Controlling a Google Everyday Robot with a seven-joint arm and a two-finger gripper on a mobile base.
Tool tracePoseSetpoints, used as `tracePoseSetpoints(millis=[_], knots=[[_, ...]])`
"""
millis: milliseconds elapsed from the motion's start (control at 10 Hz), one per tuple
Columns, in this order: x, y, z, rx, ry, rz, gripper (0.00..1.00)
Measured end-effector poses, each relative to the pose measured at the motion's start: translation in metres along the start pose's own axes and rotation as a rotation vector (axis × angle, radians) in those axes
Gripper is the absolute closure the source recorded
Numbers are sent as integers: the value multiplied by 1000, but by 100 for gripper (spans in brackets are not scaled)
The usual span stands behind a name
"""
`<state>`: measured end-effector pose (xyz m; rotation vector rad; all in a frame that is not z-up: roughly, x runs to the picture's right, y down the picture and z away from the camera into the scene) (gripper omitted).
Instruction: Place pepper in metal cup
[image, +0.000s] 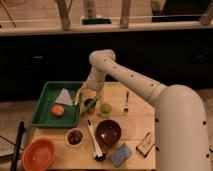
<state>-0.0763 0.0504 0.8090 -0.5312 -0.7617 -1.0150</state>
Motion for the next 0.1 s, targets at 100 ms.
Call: tracePoseSetpoints(millis=[100], knots=[[0,0,0,0,0,0,20]])
